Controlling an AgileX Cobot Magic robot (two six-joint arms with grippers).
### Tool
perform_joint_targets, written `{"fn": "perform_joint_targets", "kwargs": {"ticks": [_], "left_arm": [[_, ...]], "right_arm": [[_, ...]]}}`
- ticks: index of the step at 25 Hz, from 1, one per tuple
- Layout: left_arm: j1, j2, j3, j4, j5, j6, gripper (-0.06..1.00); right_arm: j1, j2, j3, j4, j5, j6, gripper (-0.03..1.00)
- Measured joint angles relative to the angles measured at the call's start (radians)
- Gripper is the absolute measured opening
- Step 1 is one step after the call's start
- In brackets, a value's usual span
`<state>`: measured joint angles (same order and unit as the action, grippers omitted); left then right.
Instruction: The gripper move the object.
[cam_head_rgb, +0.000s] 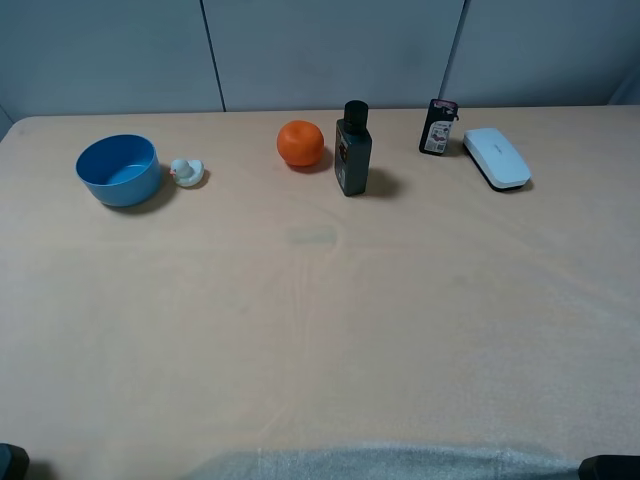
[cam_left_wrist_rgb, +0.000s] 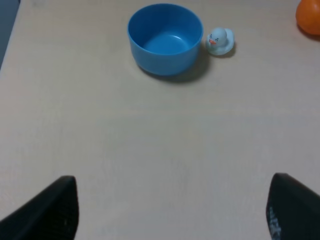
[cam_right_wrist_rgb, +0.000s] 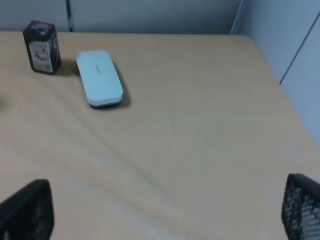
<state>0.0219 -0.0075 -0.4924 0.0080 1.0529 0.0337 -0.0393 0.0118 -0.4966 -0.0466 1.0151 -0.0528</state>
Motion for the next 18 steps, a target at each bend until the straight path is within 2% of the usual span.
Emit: {"fn": "perform_joint_targets", "kwargs": {"ticks": [18], "left_arm": [[0.0,0.0,0.0,0.0,0.0,0.0,0.82]], "right_arm": [[0.0,-0.017,0.002,0.0,0.009,-0.008,0.69]]}}
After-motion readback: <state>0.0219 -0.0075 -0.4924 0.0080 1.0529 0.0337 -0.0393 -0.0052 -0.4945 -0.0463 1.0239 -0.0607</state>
